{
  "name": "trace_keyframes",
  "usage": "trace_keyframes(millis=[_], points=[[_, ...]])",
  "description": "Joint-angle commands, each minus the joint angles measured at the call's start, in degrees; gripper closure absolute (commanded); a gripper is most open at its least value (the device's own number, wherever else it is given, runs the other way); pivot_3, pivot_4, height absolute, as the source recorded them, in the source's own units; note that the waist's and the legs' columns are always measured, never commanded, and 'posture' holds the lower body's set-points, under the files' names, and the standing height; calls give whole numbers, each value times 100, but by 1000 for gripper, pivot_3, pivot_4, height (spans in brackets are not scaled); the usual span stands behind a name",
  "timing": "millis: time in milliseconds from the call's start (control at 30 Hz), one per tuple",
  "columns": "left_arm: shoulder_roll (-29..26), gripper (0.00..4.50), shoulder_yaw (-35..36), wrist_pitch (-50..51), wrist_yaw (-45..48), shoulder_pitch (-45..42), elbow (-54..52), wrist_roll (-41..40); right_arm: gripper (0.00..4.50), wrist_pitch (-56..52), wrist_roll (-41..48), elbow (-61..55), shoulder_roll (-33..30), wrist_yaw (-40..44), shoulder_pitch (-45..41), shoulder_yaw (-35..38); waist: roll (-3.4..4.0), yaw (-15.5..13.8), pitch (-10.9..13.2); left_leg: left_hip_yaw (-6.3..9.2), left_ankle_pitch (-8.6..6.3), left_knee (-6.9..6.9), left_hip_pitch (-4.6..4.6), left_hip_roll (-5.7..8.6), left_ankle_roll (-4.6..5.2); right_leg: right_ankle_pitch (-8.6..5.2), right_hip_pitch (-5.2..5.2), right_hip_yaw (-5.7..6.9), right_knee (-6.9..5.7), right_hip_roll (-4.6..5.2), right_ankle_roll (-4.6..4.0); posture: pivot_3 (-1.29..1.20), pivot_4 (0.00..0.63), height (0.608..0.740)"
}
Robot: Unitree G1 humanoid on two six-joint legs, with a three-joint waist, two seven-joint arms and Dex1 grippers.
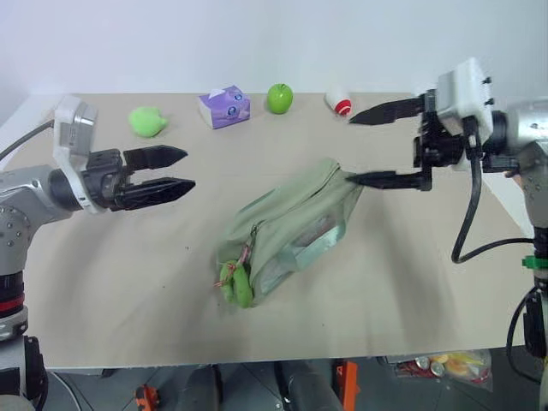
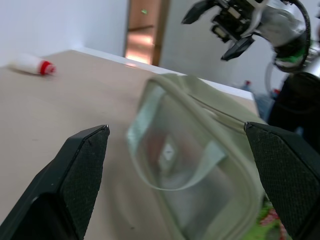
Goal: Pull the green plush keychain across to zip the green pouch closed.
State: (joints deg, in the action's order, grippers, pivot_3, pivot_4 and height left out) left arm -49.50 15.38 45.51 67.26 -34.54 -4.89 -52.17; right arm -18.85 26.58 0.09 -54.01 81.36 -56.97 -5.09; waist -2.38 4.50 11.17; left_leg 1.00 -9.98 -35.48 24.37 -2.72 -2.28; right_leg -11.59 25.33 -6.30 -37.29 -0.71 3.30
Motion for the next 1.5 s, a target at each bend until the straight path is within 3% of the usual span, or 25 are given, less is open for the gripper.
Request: trace_keyframes(millis=[33, 333, 567, 767, 867, 1167, 1233, 1500], points=[[-150, 15, 7, 77, 145, -128, -214, -110, 31, 118, 60, -260, 3, 651, -401, -112, 0, -10, 0, 1, -1, 0, 0, 0, -1, -2, -1, 1, 0, 0, -1, 0, 150, 740], [-128, 15, 49, 263, 159, -133, -558, -394, 31, 629, 88, -287, -43, 1114, -525, -916, 0, -15, 0, 2, -2, -18, 1, 0, -2, -9, -1, 3, -12, 1, -13, 0, 150, 740], [-13, 15, -9, 178, 53, -53, -669, -403, 31, 1771, -1313, 437, 466, 945, -486, -1429, 0, -6, 0, 3, -2, -37, -3, -1, -2, -8, -2, 6, -31, 0, -13, 0, 150, 740], [67, 15, 25, 98, -73, -54, -631, -343, 31, 2268, -1735, 753, 607, 1078, -415, -1559, 0, -11, 0, 4, -1, -44, -2, 0, -3, -8, -2, 6, -40, 0, -13, 0, 150, 740], [87, 0, 105, 77, -140, -46, -587, -359, 690, 2476, -1892, 878, 633, 1106, -377, -1579, 0, -10, 0, 4, -2, -43, -2, 0, -3, -10, -1, 6, -43, 0, -16, 0, 150, 740], [152, 0, 159, 48, -242, 33, -448, -358, 3973, 2820, -1994, 1261, 603, 1114, -514, -1715, 0, -9, 0, 6, -1, -60, -9, 1, -3, -13, -1, 7, -72, -2, -20, 0, 150, 740], [180, 0, 165, 46, -269, 40, -388, -355, 4487, 2837, -2001, 1291, 593, 1114, -532, -1751, 0, -8, 0, 6, -1, -64, -10, 1, -3, -13, -1, 7, -75, -2, -20, 0, 150, 740], [216, 0, 116, -99, -318, 113, -107, -195, 4487, 2340, -2047, 1394, 780, 869, -711, -1621, 0, 2, 0, 7, -1, -76, -11, 1, -3, -12, -2, 7, -83, -3, -20, 0, 150, 740]])
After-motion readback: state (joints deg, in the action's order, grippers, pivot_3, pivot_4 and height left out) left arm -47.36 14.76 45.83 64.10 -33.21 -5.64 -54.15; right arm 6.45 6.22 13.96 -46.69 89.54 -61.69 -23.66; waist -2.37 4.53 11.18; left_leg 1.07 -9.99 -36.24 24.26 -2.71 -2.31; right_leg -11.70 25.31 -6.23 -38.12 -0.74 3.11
